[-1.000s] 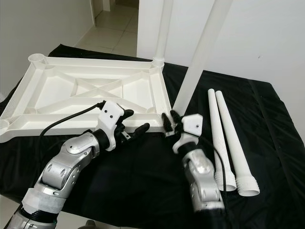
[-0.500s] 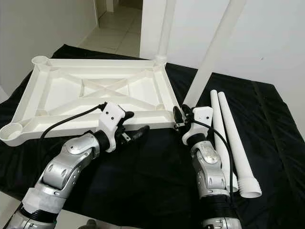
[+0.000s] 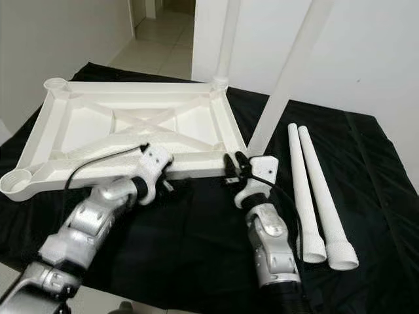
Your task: Building children table
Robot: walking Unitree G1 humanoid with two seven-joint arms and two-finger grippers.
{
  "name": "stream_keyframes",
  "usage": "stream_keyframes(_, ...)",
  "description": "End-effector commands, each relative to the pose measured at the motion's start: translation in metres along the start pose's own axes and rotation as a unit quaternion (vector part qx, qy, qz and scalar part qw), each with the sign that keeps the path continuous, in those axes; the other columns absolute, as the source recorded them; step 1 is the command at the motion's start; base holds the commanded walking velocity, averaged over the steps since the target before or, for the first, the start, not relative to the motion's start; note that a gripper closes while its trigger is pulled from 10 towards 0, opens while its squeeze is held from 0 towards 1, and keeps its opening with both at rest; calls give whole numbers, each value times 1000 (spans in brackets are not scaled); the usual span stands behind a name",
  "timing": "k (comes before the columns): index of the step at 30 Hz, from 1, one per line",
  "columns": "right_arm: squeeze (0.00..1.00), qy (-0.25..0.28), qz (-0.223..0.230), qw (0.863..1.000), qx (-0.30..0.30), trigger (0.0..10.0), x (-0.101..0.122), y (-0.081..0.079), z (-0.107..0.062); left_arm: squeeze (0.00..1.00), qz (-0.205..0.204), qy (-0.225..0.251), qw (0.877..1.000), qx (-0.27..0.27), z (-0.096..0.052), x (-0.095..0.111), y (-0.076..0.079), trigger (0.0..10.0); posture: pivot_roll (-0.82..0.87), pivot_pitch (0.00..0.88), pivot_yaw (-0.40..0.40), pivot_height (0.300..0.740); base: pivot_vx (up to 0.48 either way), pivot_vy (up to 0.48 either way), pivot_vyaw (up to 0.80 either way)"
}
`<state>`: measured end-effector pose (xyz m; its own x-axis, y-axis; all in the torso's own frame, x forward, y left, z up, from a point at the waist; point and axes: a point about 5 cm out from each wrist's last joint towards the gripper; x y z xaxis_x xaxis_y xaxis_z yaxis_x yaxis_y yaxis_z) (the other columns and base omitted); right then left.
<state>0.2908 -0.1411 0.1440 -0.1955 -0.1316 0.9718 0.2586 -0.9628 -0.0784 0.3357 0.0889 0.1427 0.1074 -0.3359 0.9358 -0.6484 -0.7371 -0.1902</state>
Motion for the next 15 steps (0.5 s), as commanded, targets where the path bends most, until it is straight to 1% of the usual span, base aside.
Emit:
stream_keyframes(1, 0, 10, -3, 1000, -10, 10000, 6, 4, 1, 0, -2, -13, 993, 117, 2, -3, -15, 10000, 128, 24, -45, 740, 0, 0, 0)
stream_keyframes(3, 0, 11, -3, 1000, -11, 10000, 7, 4, 2, 0, -1, -17, 992, 121, 3, -3, -18, 10000, 128, 24, -45, 740, 0, 0, 0)
stream_keyframes(4, 0, 13, -6, 1000, -14, 10000, 8, 5, 2, 0, 10, -24, 993, 118, 5, -3, -19, 10000, 125, 25, -41, 740, 0, 0, 0)
stream_keyframes(7, 0, 13, -7, 1000, -17, 10000, 9, 5, 2, 0, 11, -28, 993, 113, 7, -3, -20, 10000, 122, 26, -34, 740, 0, 0, 0)
stream_keyframes(9, 0, 13, -7, 1000, -18, 10000, 9, 5, 2, 0, 14, -28, 994, 104, 7, -3, -19, 10000, 121, 25, -33, 740, 0, 0, 0)
stream_keyframes(14, 0, 11, -11, 1000, -25, 10000, 9, 6, 1, 0, 23, -33, 997, 62, 9, -5, -12, 10000, 119, 25, -27, 740, 0, 0, 0)
stream_keyframes(15, 0, 11, -11, 1000, -25, 10000, 9, 6, 1, 0, 23, -33, 997, 62, 9, -5, -12, 10000, 119, 25, -27, 740, 0, 0, 0)
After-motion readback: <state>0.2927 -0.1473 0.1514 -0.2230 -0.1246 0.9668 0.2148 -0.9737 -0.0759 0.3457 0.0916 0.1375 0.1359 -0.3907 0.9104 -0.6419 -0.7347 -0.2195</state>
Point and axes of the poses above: a point about 5 cm out from each wrist's last joint towards the gripper, its own z axis pointing out of the wrist towards the gripper, its own x axis along the axis of the wrist's last joint, y = z × x
